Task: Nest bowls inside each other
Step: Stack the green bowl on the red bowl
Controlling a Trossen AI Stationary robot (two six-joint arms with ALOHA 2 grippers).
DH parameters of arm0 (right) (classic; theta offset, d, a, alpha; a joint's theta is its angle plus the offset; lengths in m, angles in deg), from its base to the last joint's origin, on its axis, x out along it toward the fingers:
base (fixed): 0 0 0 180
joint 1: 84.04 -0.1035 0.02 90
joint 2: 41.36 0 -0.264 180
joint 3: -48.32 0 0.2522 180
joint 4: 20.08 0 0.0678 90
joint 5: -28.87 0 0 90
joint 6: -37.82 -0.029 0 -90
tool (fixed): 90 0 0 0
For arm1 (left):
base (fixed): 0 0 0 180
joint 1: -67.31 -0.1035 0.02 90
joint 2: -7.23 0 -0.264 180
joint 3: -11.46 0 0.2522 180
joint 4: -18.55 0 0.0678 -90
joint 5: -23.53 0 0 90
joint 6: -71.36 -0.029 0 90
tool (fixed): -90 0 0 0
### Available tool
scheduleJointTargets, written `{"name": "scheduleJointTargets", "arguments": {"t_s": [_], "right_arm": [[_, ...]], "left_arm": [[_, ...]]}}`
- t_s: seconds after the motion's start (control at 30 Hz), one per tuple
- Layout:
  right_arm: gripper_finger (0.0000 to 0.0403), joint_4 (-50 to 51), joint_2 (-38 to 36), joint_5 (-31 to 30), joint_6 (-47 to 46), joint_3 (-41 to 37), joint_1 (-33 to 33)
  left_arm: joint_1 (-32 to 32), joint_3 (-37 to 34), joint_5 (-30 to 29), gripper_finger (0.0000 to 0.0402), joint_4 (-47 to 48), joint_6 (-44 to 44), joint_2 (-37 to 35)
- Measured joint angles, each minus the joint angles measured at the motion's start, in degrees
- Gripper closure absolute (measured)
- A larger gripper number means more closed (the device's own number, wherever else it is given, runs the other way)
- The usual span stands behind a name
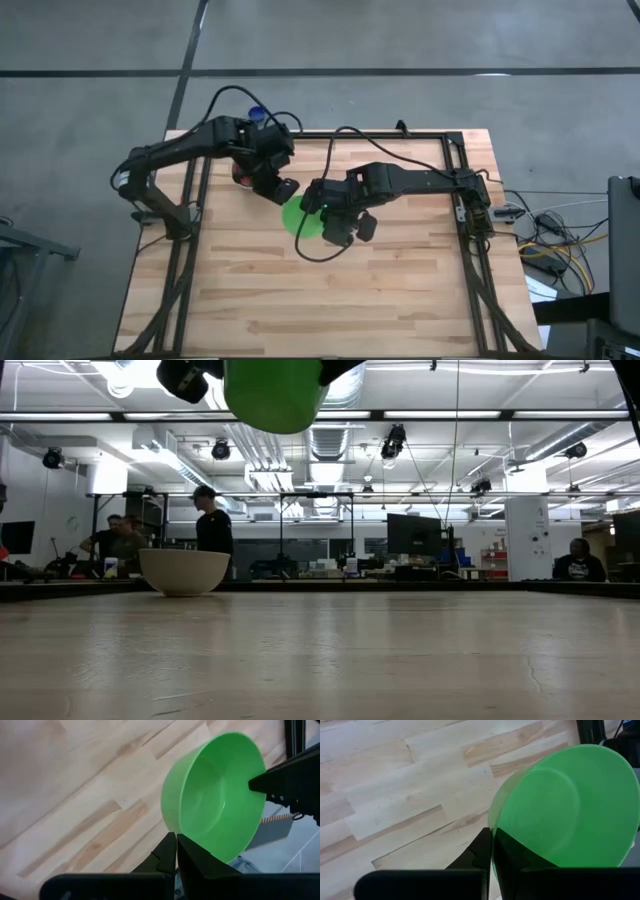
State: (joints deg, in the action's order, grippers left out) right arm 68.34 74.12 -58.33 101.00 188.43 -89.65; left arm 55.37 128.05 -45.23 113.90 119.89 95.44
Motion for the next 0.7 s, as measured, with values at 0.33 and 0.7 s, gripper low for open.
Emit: {"name": "scheduleJointTargets", "arguments": {"t_s": [0.33,0.7], "right_arm": [[0.0394,0.0,0.0,-2.7,0.0,0.0,0.0],[0.0394,0.2,0.0,-2.6,0.4,0.0,0.0]], "left_arm": [[0.0,0.0,0.6,0.0383,-1.3,1.5,0.9],[0.2,0.0,3.0,0.0383,-3.8,2.5,1.1]]}}
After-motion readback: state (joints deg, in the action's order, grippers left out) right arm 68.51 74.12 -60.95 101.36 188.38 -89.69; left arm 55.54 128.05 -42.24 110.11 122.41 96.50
